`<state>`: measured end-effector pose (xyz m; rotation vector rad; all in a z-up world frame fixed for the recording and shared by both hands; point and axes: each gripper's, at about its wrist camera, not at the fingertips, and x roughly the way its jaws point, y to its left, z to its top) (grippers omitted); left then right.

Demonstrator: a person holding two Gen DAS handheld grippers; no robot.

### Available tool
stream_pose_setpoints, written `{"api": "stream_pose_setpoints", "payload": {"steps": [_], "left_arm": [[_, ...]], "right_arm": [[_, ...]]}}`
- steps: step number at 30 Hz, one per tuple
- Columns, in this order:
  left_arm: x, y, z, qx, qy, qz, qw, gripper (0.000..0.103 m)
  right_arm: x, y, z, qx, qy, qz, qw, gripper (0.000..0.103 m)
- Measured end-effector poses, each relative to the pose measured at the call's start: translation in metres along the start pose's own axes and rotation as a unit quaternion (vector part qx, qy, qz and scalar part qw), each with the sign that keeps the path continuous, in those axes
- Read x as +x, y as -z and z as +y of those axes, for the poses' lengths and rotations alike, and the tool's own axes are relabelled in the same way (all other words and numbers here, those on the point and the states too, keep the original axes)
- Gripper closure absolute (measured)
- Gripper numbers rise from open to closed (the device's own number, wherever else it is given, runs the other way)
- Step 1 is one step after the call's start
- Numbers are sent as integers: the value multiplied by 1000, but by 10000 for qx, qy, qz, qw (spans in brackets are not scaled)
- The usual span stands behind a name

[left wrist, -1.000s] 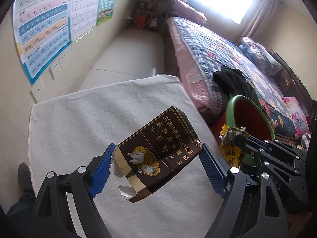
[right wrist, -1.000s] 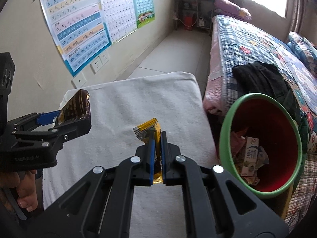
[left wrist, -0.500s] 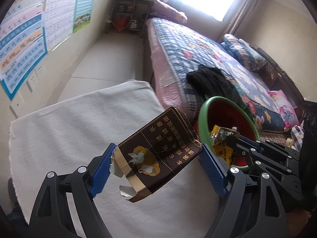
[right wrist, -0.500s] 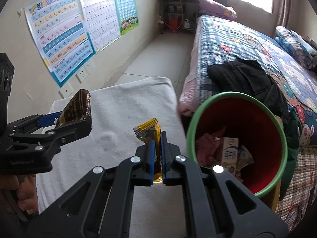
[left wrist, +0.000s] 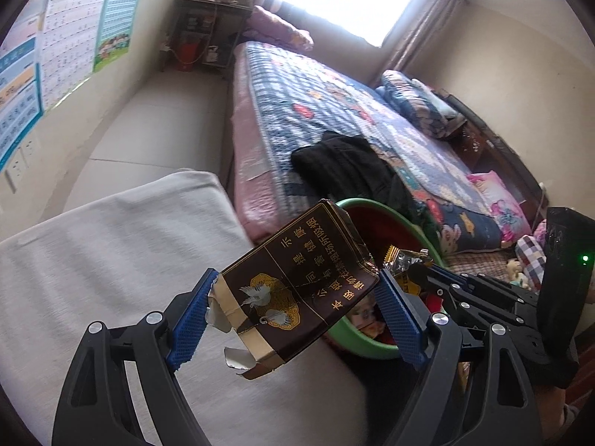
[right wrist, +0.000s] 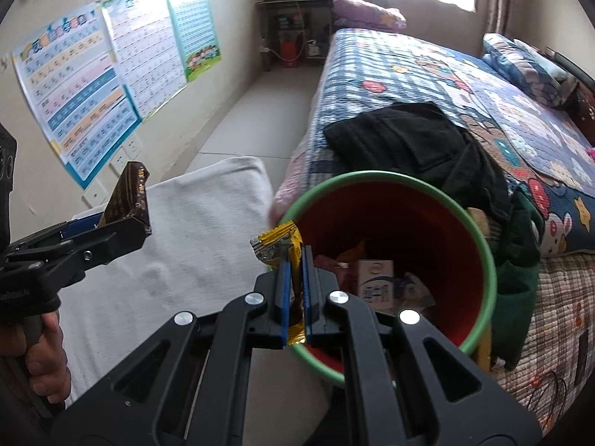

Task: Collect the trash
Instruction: 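Carry the chocolate box and yellow wrapper over the red bucket, then open both tools to drop the chocolate box and wrapper into the bucket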

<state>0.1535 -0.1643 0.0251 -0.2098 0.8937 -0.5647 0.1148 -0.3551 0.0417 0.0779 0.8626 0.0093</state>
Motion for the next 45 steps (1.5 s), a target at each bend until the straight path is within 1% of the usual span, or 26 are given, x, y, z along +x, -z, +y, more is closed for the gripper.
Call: {"api": "stream_pose_setpoints", "payload": {"steps": [7, 11, 16, 23, 30, 40, 45], "left_arm": [[20, -4, -20, 150, 357, 16, 9992, 23], [31, -8, -35, 266, 621, -13, 9977, 23], [45, -10, -52, 409, 810, 15, 9959, 23], [67, -9, -68, 534, 887, 169, 9945, 23], [88, -6, -79, 688, 875, 365, 9931, 23], [111, 3, -85, 756, 866, 629, 9914, 22], [115, 6, -84, 755, 858, 671, 9912, 21]], "right_arm": [[0, -1, -34, 253, 188, -60, 9995, 97], [0, -2, -51, 353, 275, -82, 9990, 97], [2, -3, -68, 433, 350, -83, 9984, 97], [4, -3, -87, 503, 457, -98, 9976, 97], [12, 1, -106, 629, 472, -54, 9969, 97], [27, 5, -115, 735, 347, 48, 9967, 96], [28, 4, -119, 738, 348, 48, 9967, 96]]}}
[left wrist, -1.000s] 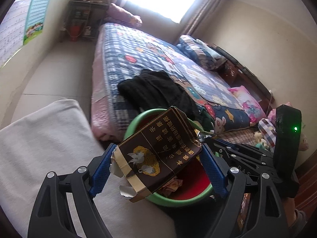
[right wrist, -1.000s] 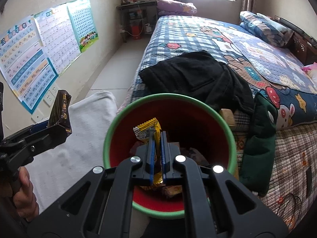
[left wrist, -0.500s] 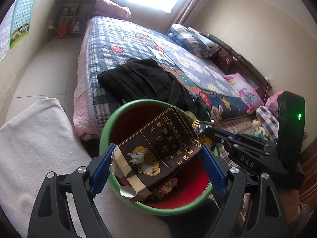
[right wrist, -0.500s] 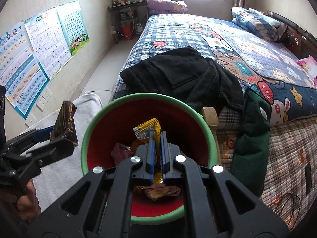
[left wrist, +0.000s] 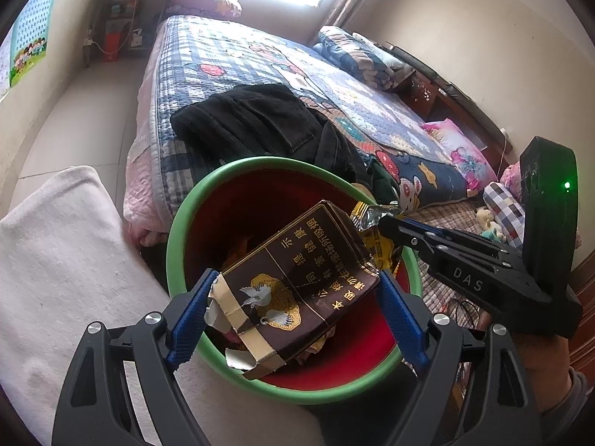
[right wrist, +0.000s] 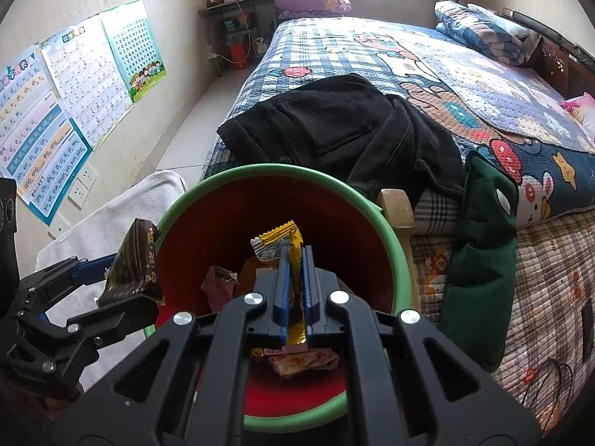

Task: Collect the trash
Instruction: 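Open both tools to drop the chocolate box and wrapper into the bucket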

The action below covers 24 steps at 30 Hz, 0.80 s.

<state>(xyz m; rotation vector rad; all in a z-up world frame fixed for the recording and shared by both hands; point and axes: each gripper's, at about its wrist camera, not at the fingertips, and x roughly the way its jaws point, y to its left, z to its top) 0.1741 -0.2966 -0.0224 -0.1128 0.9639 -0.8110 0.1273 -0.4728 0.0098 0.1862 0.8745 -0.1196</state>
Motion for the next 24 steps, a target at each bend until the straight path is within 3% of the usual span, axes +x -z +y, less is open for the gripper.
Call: {"api": "stream_pose_setpoints", "payload": {"steps": [2, 3, 4, 6, 11, 15, 19, 24], "left_arm": [[2, -1, 0, -11, 20, 6, 10000, 21], [2, 0, 0, -8, 43, 16, 10000, 20], [4, 0, -1, 0, 47, 52, 10000, 16], [4, 1, -1, 10, -6, 49, 10000, 8], [-9, 6, 4, 31, -145, -33, 9999, 8], [-32, 13, 16, -28, -415, -157, 9990, 8], [-69, 22, 32, -173, -928, -351, 9949, 8], [-128, 31, 52, -441, -1666, -829, 9815, 8]], "right_arm": [[-1, -1, -1, 0, -3, -18, 10000, 96], [-2, -2, -1, -4, -15, -26, 10000, 91], [-2, -3, -2, -11, -44, -29, 10000, 73], [-6, -3, -2, 18, 44, -128, 9999, 52], [-12, -2, -1, 101, 37, -203, 9997, 33], [-22, 0, 9, 110, 17, -342, 9994, 8], [-28, 7, 34, -14, -67, -375, 9993, 5], [-30, 26, 80, -423, -214, -277, 9985, 5]]}}
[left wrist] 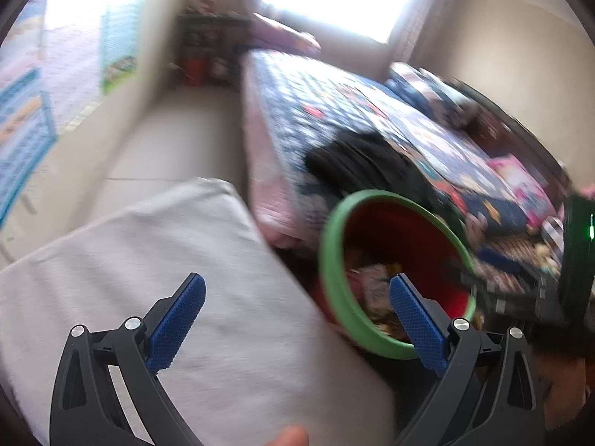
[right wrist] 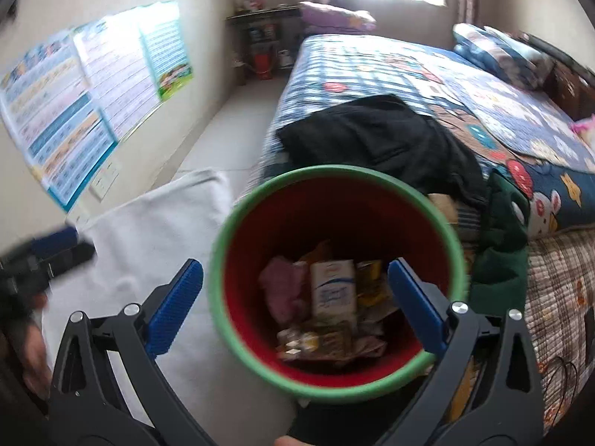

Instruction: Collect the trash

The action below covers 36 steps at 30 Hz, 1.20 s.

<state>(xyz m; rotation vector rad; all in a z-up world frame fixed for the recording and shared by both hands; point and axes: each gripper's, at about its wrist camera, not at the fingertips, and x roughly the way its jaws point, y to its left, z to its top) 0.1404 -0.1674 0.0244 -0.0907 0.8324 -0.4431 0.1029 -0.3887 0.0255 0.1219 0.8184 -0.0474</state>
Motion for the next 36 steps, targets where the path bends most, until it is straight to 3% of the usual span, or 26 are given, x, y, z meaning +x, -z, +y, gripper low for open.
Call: {"api": "stream_pose_setpoints", "payload": {"steps": [3, 8, 14, 18, 23, 36], "left_arm": [[-33, 2, 23, -87, -481, -378, 9981, 8], [-82, 16, 64, -316, -1185, -647, 9903, 8], [-122, 56, 118, -853, -1571, -470, 9828, 8], [-141, 75, 131, -999, -1915, -497, 9751, 8], [-156, 95, 139, -1236, -2316, -593, 9631, 8], [-149, 100, 129, -1179, -2237, -509, 9661, 8]], "right_arm": [[-5, 13, 37, -352, -81, -56, 9993, 5], [-11, 33, 93, -652, -278, -58, 9975, 5], [-25, 52, 143, -712, -607, -183, 9954, 5], [-32, 65, 169, -781, -777, -305, 9934, 5], [-39, 80, 190, -993, -665, -509, 9915, 5], [-43, 79, 181, -988, -652, -512, 9917, 5]]}}
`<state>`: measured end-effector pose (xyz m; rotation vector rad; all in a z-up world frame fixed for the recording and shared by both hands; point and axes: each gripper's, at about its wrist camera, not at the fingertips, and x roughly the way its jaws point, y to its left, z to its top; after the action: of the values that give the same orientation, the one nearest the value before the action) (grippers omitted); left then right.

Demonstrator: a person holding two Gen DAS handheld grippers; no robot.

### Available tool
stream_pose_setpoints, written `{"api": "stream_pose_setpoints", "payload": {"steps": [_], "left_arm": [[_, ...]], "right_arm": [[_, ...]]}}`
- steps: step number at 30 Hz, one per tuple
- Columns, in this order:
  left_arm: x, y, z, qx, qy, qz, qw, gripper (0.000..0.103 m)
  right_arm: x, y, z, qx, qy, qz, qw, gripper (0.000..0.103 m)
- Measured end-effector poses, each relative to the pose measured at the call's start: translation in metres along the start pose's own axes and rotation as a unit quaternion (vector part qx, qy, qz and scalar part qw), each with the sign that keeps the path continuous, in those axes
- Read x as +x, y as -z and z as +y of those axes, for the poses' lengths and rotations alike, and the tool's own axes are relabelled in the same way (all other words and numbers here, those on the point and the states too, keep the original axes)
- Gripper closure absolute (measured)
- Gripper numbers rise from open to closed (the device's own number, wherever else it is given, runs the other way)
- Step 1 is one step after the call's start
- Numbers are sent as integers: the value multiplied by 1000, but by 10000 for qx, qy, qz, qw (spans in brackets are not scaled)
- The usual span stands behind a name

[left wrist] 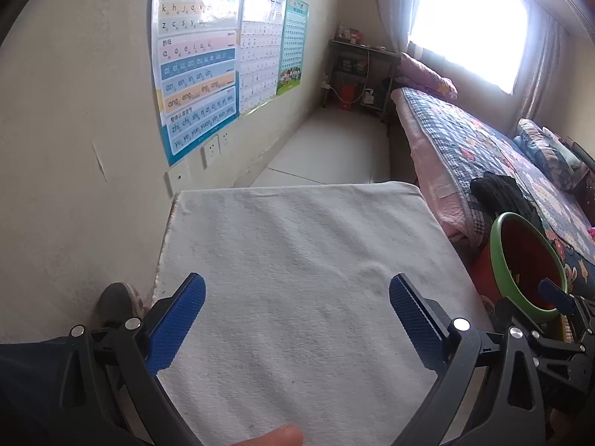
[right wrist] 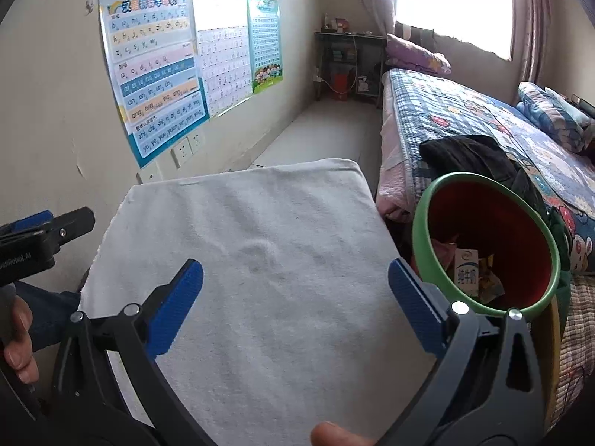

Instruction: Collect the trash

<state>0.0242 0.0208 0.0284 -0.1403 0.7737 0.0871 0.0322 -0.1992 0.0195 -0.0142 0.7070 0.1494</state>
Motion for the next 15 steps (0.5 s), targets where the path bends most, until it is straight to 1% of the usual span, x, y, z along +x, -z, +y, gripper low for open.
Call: {"api": "stream_pose_setpoints", "payload": {"steps": [7, 15], "left_arm": [[2, 1, -6, 62, 49, 73, 9999, 8], [4, 2, -9, 113, 71, 119, 9998, 8]], "right_arm": [[0, -1, -9, 23, 129, 16, 9999, 5], [0, -1, -4, -132, 169, 0, 9998, 5]]}}
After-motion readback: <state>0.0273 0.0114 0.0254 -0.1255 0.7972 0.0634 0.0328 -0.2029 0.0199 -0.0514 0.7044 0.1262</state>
